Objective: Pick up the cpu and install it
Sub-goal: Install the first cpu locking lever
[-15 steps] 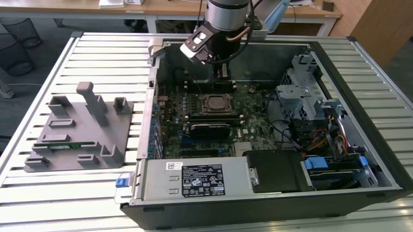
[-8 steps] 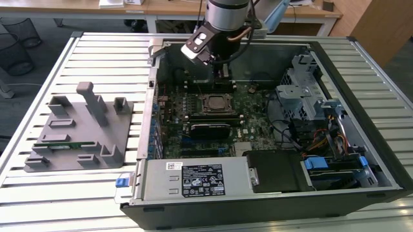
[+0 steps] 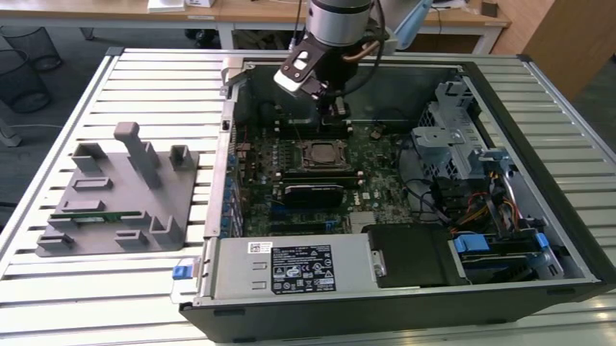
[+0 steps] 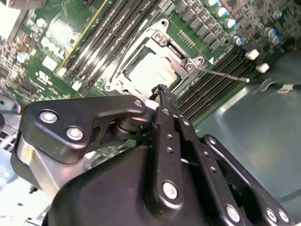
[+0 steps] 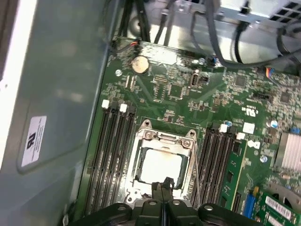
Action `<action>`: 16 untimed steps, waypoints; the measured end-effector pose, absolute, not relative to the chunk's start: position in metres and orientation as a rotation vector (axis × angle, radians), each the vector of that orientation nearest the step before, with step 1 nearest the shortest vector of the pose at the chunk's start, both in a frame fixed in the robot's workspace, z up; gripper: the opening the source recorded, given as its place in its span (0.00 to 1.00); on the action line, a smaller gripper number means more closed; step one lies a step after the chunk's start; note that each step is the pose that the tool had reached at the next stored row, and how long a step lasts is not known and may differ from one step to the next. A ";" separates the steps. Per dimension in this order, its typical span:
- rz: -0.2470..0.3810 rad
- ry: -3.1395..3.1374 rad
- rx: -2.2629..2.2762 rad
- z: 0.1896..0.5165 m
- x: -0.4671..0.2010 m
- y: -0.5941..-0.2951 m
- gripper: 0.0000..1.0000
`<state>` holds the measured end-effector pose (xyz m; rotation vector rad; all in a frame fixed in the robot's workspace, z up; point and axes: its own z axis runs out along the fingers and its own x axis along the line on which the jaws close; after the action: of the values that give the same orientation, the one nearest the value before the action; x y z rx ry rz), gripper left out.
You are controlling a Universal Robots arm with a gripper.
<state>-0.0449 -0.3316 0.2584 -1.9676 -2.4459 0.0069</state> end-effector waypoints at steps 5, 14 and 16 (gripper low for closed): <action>0.007 -2.534 -1.854 0.258 -0.045 -0.332 0.11; 0.007 -2.637 -1.704 0.258 -0.045 -0.332 0.11; 0.007 -2.652 -1.681 0.258 -0.045 -0.332 0.11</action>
<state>-0.0450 -0.3316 0.2584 -1.6809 -2.6518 0.0075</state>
